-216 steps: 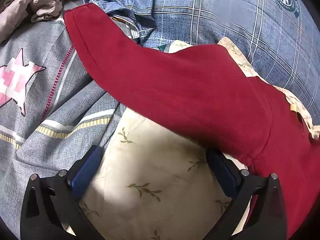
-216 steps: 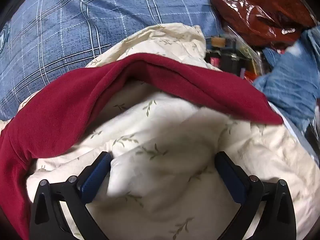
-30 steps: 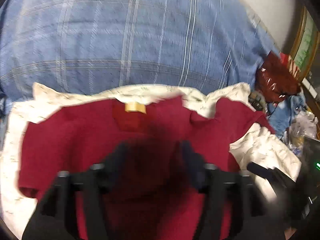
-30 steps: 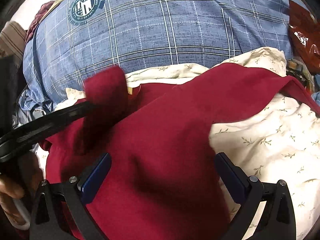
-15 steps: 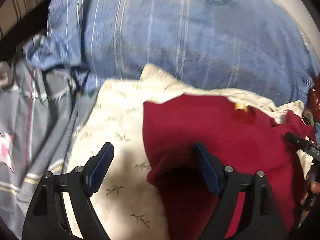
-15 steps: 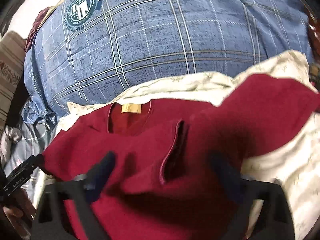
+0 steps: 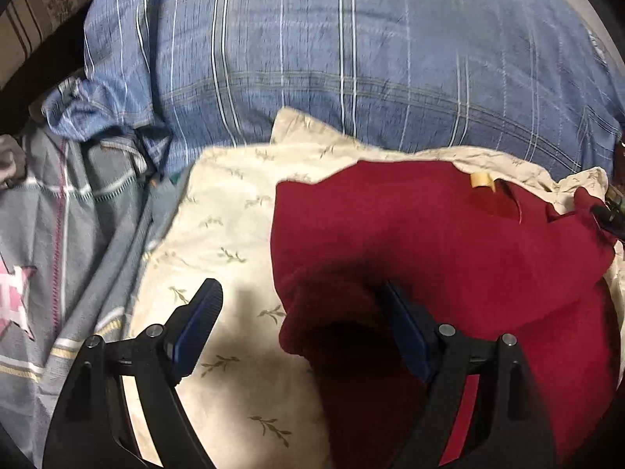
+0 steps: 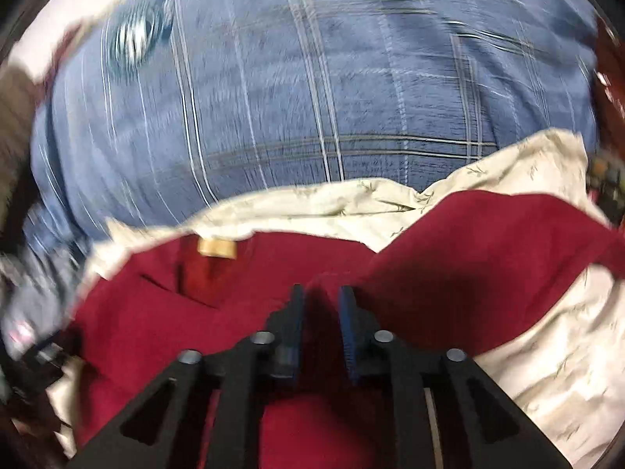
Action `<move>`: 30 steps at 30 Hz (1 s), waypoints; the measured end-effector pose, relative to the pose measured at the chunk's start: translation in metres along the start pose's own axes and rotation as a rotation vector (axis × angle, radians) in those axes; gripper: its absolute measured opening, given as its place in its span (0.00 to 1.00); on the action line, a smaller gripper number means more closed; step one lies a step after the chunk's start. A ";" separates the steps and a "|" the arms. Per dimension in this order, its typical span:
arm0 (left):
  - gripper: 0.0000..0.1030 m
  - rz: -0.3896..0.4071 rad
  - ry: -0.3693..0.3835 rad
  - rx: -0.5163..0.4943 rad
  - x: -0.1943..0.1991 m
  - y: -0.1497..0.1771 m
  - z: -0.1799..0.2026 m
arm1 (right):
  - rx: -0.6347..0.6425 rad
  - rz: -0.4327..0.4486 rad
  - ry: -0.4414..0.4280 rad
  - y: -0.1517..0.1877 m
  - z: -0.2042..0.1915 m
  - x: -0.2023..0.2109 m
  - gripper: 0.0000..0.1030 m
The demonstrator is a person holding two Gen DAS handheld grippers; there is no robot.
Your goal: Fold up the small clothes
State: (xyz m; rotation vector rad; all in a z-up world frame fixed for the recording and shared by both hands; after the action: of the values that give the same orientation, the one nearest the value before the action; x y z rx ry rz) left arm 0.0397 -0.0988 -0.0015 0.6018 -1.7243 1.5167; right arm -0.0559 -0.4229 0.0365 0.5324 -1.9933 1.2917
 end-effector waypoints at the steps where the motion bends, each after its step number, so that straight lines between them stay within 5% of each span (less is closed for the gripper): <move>1: 0.80 0.003 -0.001 -0.001 0.001 0.000 0.000 | -0.010 0.002 -0.022 -0.001 -0.001 0.003 0.77; 5: 0.80 -0.004 0.008 0.024 0.000 -0.002 -0.006 | 0.128 -0.036 -0.008 0.007 -0.027 -0.004 0.77; 7: 0.80 0.017 -0.001 0.039 0.004 -0.004 -0.010 | 0.220 -0.060 0.047 0.015 -0.039 -0.019 0.64; 8: 0.80 0.034 -0.006 0.050 0.008 -0.006 -0.014 | 0.258 -0.098 0.068 0.022 -0.044 -0.030 0.28; 9: 0.80 0.052 -0.014 0.065 0.011 -0.008 -0.018 | 0.281 -0.121 0.078 0.027 -0.047 -0.035 0.07; 15: 0.80 0.079 -0.046 0.134 0.011 -0.014 -0.038 | 0.290 0.055 0.136 -0.006 -0.041 0.003 0.05; 18: 0.80 0.066 -0.036 0.136 0.003 -0.015 -0.034 | 0.260 0.055 0.157 -0.017 -0.026 -0.009 0.06; 22: 0.80 0.024 -0.031 0.085 -0.010 -0.011 -0.020 | 0.244 -0.063 0.214 -0.008 -0.005 -0.036 0.36; 26: 0.80 0.007 -0.068 0.047 -0.016 -0.008 -0.014 | 0.161 0.115 0.177 -0.017 0.001 0.015 0.49; 28: 0.80 -0.011 -0.078 0.049 -0.022 -0.006 -0.014 | 0.163 0.131 0.120 -0.017 -0.007 0.023 0.49; 30: 0.80 -0.021 -0.091 0.048 -0.027 -0.004 -0.014 | 0.208 0.053 0.062 -0.009 -0.022 0.008 0.45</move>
State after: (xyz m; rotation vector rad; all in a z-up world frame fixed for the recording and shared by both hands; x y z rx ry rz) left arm 0.0627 -0.0890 -0.0197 0.7208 -1.7481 1.5411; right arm -0.0477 -0.4063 0.0541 0.5327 -1.8447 1.5399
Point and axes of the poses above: each gripper's, at about its wrist camera, not at the fingertips, and x roughly against the way its jaws point, z to its right, y to its underside, the point moved 8 cm from there along -x, roughly the way its jaws point, and after that the axes turned 5 degrees about -z, right-handed, at the moved point
